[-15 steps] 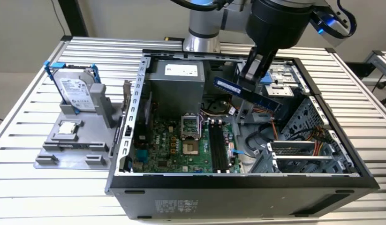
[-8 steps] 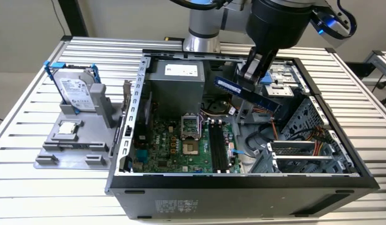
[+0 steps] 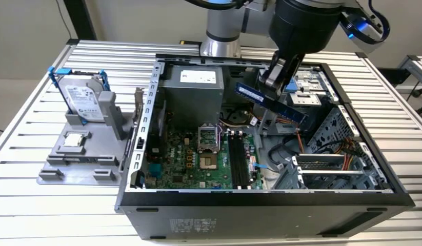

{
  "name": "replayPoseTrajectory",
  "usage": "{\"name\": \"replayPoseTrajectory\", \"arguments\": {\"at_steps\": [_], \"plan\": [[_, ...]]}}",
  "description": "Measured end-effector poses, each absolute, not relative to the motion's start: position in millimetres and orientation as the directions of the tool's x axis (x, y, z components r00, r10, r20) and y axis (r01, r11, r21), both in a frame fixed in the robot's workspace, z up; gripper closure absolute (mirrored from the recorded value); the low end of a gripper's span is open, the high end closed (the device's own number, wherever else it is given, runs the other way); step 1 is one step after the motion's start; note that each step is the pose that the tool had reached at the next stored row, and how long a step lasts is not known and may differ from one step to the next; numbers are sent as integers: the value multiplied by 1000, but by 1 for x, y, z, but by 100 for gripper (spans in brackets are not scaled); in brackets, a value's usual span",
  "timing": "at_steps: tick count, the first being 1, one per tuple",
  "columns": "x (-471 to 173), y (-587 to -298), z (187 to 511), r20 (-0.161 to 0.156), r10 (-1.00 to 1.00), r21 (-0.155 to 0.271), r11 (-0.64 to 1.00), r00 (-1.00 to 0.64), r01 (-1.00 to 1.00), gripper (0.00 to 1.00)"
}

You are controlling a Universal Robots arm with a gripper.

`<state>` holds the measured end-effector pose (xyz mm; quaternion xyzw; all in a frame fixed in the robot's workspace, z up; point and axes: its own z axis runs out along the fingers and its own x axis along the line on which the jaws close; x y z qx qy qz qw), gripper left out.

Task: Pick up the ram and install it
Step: 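Insert the ram into the slot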

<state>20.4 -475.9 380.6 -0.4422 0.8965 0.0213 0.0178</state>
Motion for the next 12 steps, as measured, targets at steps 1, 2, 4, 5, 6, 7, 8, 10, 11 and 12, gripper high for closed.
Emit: {"name": "replayPoseTrajectory", "arguments": {"at_steps": [1,2,4,5,6,7,8,10,11,12], "plan": [[20,-476,381,-51,-789,23,612,-612,-791,100],[20,-476,381,-51,-786,22,616,-616,-787,100],[20,-476,381,-51,-780,22,624,-624,-781,100],[20,-476,381,-51,-777,22,627,-628,-778,100],[20,-476,381,-51,-774,22,631,-632,-775,100],[20,-476,381,-51,-770,22,635,-635,-772,100],[20,-476,381,-51,-767,22,639,-639,-769,100],[20,-476,381,-51,-761,22,647,-647,-762,100],[20,-476,381,-51,-758,23,651,-651,-759,100],[20,-476,381,-51,-754,22,654,-654,-756,100]]}}
